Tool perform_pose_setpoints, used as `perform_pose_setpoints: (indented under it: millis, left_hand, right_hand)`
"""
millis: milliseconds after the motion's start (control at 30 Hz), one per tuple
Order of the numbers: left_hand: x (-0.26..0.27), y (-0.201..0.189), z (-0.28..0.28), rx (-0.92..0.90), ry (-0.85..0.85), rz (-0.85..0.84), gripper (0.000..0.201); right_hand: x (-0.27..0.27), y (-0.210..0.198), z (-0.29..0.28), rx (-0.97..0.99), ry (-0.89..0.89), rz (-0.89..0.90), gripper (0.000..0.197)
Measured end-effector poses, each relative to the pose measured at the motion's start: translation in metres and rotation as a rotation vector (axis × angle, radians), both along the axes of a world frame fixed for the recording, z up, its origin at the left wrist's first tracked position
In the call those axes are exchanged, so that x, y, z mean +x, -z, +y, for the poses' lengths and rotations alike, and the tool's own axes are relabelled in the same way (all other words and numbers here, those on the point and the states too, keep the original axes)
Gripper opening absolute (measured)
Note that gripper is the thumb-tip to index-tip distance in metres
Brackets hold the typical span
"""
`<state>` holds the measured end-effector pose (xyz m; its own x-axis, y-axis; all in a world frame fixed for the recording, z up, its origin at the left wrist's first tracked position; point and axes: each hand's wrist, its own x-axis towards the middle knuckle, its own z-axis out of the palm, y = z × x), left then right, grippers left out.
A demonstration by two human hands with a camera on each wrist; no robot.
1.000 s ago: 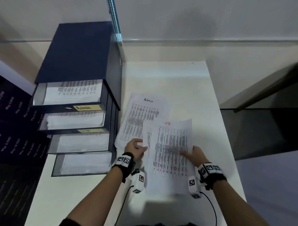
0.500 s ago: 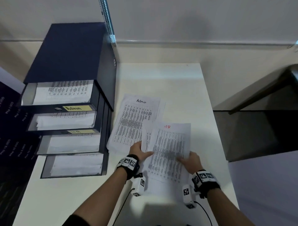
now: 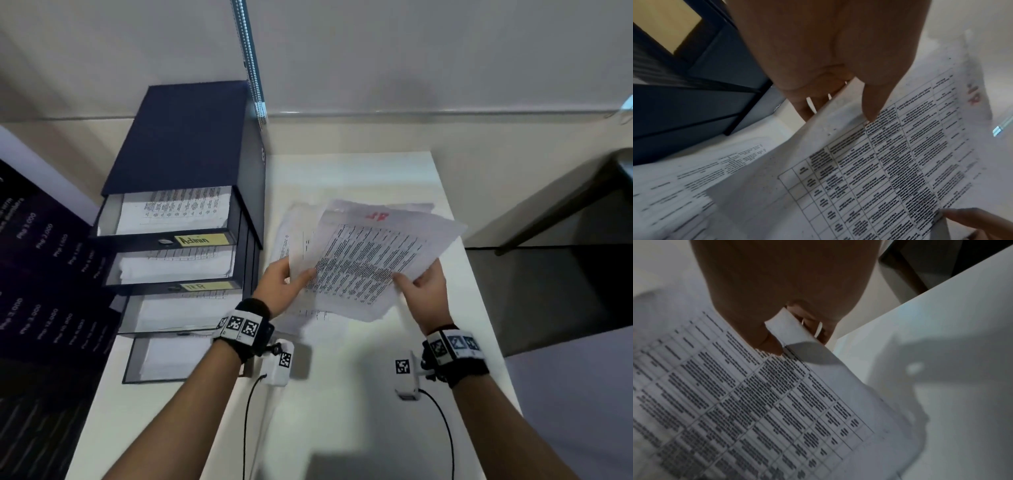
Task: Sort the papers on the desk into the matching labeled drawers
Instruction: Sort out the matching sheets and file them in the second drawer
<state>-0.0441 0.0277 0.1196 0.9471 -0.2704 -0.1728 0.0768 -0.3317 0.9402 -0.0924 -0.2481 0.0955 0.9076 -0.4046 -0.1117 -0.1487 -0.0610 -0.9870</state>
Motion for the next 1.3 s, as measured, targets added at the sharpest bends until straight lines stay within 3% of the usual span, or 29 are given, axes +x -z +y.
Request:
perform_pose_setpoints:
  millis: [133, 300, 367, 467, 533, 600, 700, 867, 967, 1067, 1233, 1300]
  left_hand:
    - [-0.011, 0.018, 0.012, 0.026, -0.011, 0.014, 0.051]
    - [-0.020, 0.018, 0.017, 0.086, -0.109, -0.015, 0.037]
    - [-0.020, 0.013, 0.023, 0.098, -0.140, -0.098, 0.050]
    - [-0.022, -0.010, 0.035, 0.069, -0.169, -0.178, 0.048]
    - [-0.023, -0.027, 0.050, 0.069, -0.194, -0.145, 0.041]
    - [-0.022, -0.033, 0.076, 0.057, -0.164, -0.118, 0.035]
    - [-0.028, -0.043, 0.127, -0.020, -0.079, -0.066, 0.056]
    - [-0.043, -0.057, 0.206, -0.047, -0.048, 0.046, 0.083]
    - [-0.051, -0.061, 0.249, -0.025, -0.157, 0.123, 0.094]
    - [-0.059, -0.062, 0.278, -0.060, -0.172, 0.089, 0.082]
    - [-0.079, -0.057, 0.313, -0.062, -0.211, 0.245, 0.046]
    - [-0.081, -0.053, 0.321, -0.057, -0.220, 0.305, 0.047]
  right_hand:
    - [-0.021, 0.019, 0.020, -0.082, -0.054, 0.095, 0.052]
    - [-0.029, 0.016, 0.042, -0.194, -0.095, 0.144, 0.039]
    - [-0.028, 0.005, 0.050, -0.244, -0.111, 0.120, 0.037]
    - [-0.027, -0.019, 0.063, -0.288, -0.165, 0.038, 0.038]
    - [-0.026, -0.034, 0.074, -0.276, -0.196, 0.006, 0.045]
    - [-0.027, -0.047, 0.090, -0.220, -0.241, -0.020, 0.063]
    - [-0.030, -0.064, 0.125, -0.228, -0.391, -0.041, 0.082]
    - [-0.027, -0.069, 0.183, -0.384, -0.724, 0.025, 0.056]
    - [-0.028, -0.074, 0.221, -0.305, -0.898, 0.139, 0.056]
    - [-0.024, -0.072, 0.252, -0.109, -0.967, 0.246, 0.052]
    - [0.002, -0.068, 0.281, 0.195, -0.850, 0.420, 0.040]
    - [0.014, -0.068, 0.288, 0.208, -0.746, 0.423, 0.039]
